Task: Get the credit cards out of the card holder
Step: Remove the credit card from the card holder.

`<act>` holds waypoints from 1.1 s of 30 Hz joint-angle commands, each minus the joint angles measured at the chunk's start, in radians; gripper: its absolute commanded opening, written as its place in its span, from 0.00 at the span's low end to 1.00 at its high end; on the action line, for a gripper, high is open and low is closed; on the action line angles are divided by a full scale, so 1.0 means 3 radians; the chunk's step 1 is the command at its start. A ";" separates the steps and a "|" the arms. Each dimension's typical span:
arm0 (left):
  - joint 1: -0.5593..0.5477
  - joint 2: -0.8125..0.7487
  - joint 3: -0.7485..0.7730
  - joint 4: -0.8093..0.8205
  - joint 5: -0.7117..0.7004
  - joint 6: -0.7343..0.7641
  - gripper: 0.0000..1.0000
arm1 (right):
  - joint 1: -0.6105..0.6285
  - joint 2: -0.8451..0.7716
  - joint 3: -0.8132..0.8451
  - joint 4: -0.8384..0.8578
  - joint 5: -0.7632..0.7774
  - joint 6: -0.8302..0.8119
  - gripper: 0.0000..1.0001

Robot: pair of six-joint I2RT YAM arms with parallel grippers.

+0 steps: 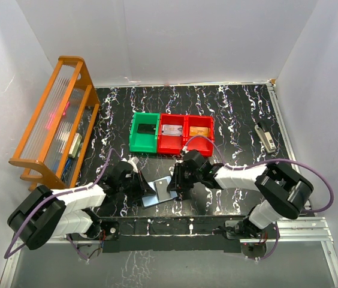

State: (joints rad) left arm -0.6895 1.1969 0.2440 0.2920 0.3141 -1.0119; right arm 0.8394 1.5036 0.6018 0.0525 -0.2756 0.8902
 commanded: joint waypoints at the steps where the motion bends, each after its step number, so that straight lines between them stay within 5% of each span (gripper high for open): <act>1: -0.0006 0.0038 0.0067 -0.0136 -0.0030 0.0093 0.00 | -0.0006 0.0109 0.0054 0.0186 -0.0290 -0.0088 0.22; 5: -0.0007 -0.0001 0.0074 -0.0121 -0.0035 0.0049 0.01 | -0.0001 0.0147 0.0045 0.0233 -0.0300 -0.0054 0.18; 9: -0.0008 -0.0086 0.0061 -0.0140 -0.0056 0.0002 0.22 | 0.0003 0.0126 -0.0019 0.0288 -0.0257 0.0036 0.11; 10: -0.0008 -0.0115 0.0057 -0.0151 -0.0068 -0.0012 0.25 | 0.0004 0.0111 -0.0067 0.0353 -0.0253 0.0086 0.03; 13: -0.0008 -0.0201 0.0038 -0.0178 -0.0097 -0.0043 0.31 | 0.0004 0.0041 -0.0265 0.0665 -0.0267 0.0303 0.00; 21: -0.0007 -0.0263 0.0071 -0.0338 -0.0136 0.0009 0.33 | 0.0004 -0.0255 -0.0476 0.1078 -0.0275 0.0546 0.00; 33: -0.0006 -0.0259 0.0077 -0.0260 -0.0128 -0.0002 0.37 | 0.0004 -0.0459 -0.0204 0.0488 -0.0224 0.0295 0.00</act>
State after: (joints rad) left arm -0.6895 1.1217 0.2501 0.2379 0.2924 -1.0214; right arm 0.8368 1.3819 0.4908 0.2317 -0.3462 1.0142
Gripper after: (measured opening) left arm 0.370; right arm 0.008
